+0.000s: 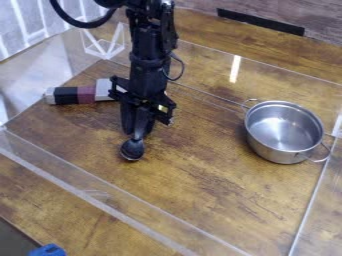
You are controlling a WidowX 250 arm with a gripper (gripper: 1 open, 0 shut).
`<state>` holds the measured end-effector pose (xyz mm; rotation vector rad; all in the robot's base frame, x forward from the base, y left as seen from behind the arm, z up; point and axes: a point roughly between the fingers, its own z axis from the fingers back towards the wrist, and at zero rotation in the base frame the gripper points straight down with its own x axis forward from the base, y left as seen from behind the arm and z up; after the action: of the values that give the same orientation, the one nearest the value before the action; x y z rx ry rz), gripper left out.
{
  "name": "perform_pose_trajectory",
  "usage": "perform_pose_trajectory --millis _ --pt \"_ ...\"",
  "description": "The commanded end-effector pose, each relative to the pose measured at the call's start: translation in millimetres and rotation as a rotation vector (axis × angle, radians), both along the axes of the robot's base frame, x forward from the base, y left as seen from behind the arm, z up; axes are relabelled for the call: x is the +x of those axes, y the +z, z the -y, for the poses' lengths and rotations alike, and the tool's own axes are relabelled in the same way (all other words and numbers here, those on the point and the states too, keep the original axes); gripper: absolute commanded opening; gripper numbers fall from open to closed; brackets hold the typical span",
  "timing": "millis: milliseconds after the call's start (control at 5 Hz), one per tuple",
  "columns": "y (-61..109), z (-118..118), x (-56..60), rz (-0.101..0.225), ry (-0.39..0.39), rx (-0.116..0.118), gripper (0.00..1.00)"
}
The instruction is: Put the spoon into the silver pot
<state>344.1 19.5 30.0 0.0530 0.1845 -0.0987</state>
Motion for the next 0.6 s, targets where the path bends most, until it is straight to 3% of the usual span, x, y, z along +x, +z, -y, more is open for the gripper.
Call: perform_pose_trajectory --millis 0,200,400 --pt "29.3 3.5 -7.5 0.046 0.060 0.017 0.00" --pt "49.6 16.3 -15.5 0.051 0.100 0.044 0.00" --pt "83.9 29.7 -7.7 0.093 0.063 0.073 0.00"
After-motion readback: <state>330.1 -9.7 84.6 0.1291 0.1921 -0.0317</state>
